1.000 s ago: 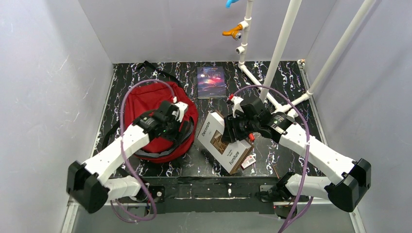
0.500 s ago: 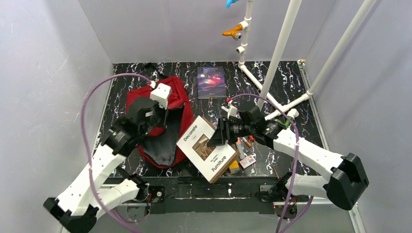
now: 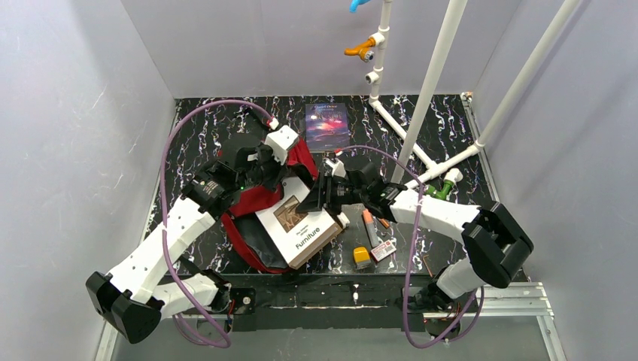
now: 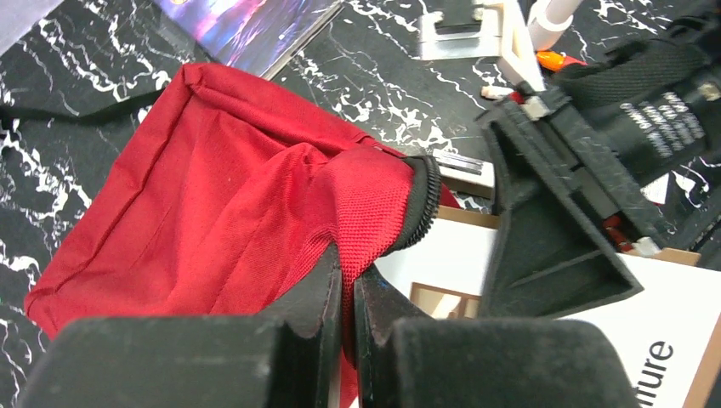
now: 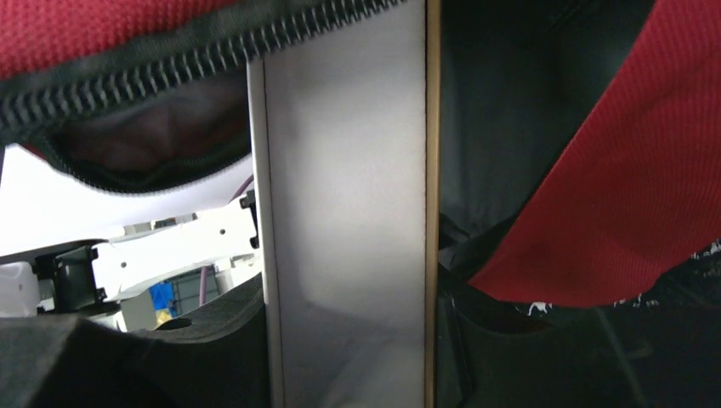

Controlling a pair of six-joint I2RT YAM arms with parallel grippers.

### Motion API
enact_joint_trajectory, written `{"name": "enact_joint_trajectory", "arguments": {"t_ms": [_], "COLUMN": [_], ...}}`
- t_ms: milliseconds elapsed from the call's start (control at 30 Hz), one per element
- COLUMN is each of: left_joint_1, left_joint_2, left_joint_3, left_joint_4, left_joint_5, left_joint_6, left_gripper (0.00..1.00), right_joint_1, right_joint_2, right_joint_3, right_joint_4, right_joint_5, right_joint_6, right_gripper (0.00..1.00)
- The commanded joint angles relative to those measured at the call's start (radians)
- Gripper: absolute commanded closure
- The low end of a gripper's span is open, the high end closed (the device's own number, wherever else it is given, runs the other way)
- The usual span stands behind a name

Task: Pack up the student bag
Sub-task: Place the book in the student bag.

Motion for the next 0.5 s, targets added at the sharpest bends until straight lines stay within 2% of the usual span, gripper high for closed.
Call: {"name": "enact_joint_trajectory", "arguments": {"t_ms": [0, 67, 133, 300, 367, 467], "left_joint_1": [0.006, 0.015, 0.017, 0.015, 0.015, 0.016], "left_joint_2": [-0.016, -0.030, -0.070, -0.234, -0.280, -0.215], "left_joint_3": [0.016, 0.003, -0.029, -0.168, -0.204, -0.177], "left_joint_4": [0.030, 0.023, 0.033, 0.150, 0.178, 0.118], "left_joint_5": [0.116, 0.087, 0.011, -0.351, -0.331, -0.176], "left_joint_6": [0.071, 0.072, 0.089, 0.123, 0.119, 0.092], "left_gripper": [1.00, 1.00, 1.00, 1.00, 1.00, 1.00], "right_joint_1": [0.008, -0.002, -0.021, -0.061, -0.063, -0.064], "right_joint_2": [0.069, 0.137, 0.202, 0.353, 0.446, 0.589], "right_joint_3": [0.108, 0.158, 0.257, 0.500, 0.600, 0.768], "right_joint_4": [0.070, 0.075, 0.003, -0.193, -0.230, -0.264], "right_joint_5": [0.099, 0.124, 0.156, 0.243, 0.205, 0.055], "right_joint_6": [-0.031, -0.053, -0.133, -0.350, -0.429, -0.468], "right_gripper": [0.99, 0.99, 0.99, 0.99, 0.99, 0.99]}}
